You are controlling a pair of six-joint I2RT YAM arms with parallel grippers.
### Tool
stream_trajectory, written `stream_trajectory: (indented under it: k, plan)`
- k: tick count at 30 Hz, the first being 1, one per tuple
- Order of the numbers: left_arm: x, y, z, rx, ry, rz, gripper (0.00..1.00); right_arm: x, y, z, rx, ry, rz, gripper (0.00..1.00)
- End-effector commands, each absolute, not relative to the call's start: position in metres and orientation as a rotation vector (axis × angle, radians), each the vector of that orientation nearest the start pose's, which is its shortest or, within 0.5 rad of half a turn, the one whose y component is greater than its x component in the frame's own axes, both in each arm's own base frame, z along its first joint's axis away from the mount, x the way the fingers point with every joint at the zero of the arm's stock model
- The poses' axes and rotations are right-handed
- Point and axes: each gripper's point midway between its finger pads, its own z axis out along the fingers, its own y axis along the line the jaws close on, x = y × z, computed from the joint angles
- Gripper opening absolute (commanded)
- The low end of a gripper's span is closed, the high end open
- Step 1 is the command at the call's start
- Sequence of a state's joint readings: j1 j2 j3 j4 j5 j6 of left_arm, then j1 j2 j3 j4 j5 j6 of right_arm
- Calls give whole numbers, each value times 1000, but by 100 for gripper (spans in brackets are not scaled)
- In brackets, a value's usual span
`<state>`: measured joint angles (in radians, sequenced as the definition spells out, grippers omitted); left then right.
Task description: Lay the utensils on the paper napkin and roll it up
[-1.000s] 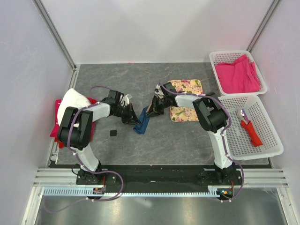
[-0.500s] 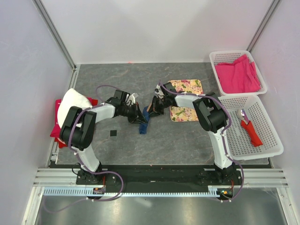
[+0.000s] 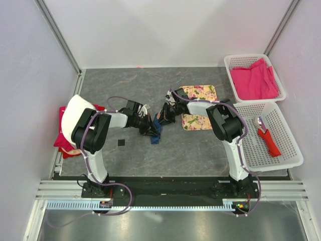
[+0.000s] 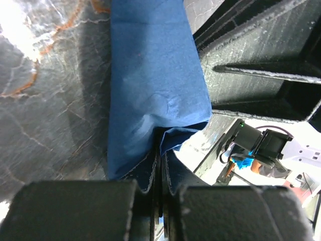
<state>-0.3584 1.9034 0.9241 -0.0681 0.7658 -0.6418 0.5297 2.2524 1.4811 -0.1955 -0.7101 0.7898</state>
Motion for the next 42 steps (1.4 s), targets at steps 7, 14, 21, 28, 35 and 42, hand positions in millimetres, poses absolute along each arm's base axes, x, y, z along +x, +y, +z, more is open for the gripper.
stream_trajectory:
  k: [7,14,21,28,35,42]
  plan:
    - [269,-246,-9,-191,2856,-1223,2,355,331,6,-60,2881,967,14]
    - [268,-244,-13,-212,2871,-1216,2,370,313,38,-134,2854,947,24]
    - [268,-245,-15,-208,2875,-1222,2,360,311,55,-171,2843,1030,39]
    - [268,-246,-13,-195,2869,-1226,2,358,326,69,-82,2786,1195,73]
    - [272,-248,-8,-152,2849,-1236,2,350,340,58,-30,2812,1212,76]
    - [268,-248,-5,-116,2847,-1234,2,341,349,31,-4,2864,1177,55]
